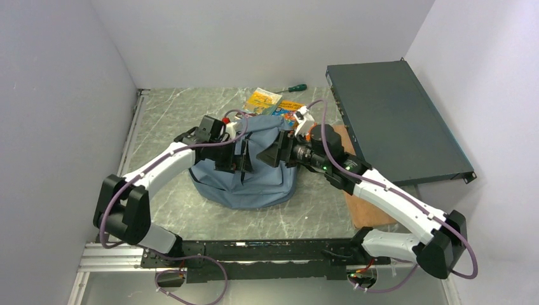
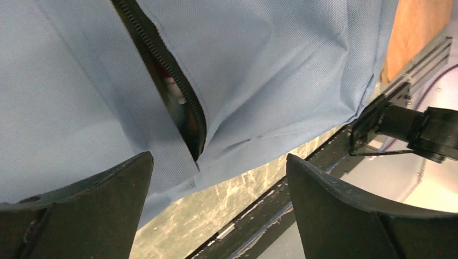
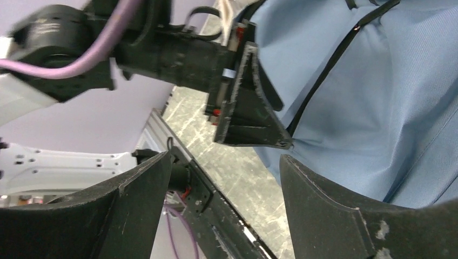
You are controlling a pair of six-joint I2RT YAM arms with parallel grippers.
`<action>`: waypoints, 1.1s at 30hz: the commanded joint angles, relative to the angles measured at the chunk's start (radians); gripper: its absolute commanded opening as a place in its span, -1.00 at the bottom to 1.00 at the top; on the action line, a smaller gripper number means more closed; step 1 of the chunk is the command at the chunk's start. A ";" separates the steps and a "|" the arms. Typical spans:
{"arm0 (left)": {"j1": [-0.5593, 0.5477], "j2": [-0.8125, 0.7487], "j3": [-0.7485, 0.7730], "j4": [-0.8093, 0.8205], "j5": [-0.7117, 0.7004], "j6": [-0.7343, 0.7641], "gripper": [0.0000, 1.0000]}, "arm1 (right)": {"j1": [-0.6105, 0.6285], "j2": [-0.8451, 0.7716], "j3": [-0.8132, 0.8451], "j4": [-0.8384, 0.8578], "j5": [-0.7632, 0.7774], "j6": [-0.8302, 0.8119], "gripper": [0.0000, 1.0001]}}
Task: Pack the student bag
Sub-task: Place the stationery in the student bag.
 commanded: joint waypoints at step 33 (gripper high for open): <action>0.225 -0.435 -0.208 0.045 -0.136 -0.065 0.87 | 0.167 0.927 0.757 -0.375 0.975 0.391 0.11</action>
